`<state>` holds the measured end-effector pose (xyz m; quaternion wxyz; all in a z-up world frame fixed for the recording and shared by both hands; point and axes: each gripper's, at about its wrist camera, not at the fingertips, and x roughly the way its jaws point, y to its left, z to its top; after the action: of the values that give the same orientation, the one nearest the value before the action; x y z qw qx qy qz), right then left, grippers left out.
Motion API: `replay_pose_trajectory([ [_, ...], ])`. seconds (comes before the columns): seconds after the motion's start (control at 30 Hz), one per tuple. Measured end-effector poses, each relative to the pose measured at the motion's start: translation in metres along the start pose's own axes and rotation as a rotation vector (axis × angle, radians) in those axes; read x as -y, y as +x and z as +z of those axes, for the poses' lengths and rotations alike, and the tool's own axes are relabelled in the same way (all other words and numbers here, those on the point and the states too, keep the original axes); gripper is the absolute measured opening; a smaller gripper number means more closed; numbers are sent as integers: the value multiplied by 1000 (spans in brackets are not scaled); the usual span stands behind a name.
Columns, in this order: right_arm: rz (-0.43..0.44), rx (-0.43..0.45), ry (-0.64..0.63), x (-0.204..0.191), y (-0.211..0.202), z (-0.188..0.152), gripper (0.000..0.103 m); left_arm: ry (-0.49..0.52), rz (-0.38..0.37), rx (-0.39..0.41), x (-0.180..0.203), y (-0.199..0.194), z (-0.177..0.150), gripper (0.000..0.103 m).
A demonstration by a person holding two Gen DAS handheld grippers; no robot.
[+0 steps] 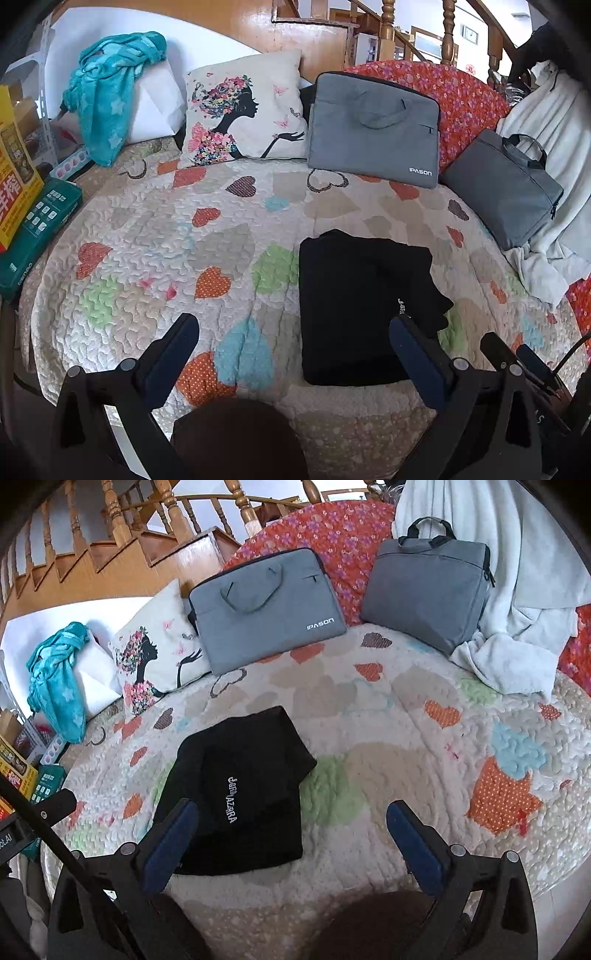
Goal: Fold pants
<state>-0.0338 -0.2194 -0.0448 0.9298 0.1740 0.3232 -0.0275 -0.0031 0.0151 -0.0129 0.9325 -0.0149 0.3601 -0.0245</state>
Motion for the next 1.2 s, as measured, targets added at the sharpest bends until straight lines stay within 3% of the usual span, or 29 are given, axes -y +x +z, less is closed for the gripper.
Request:
replay_pose_trajectory([
  [0.83,-2,-121,52,9,37,-15,103,-15,-22,-120,-4,40,-7,103],
  [1.03,65,-170,142,29,49,-6,103,-129,-159,-208,-29,69,1,103],
  [1.2,243,-246,269,54,79,20,103,-200,-278,-279,-48,115,16,103],
])
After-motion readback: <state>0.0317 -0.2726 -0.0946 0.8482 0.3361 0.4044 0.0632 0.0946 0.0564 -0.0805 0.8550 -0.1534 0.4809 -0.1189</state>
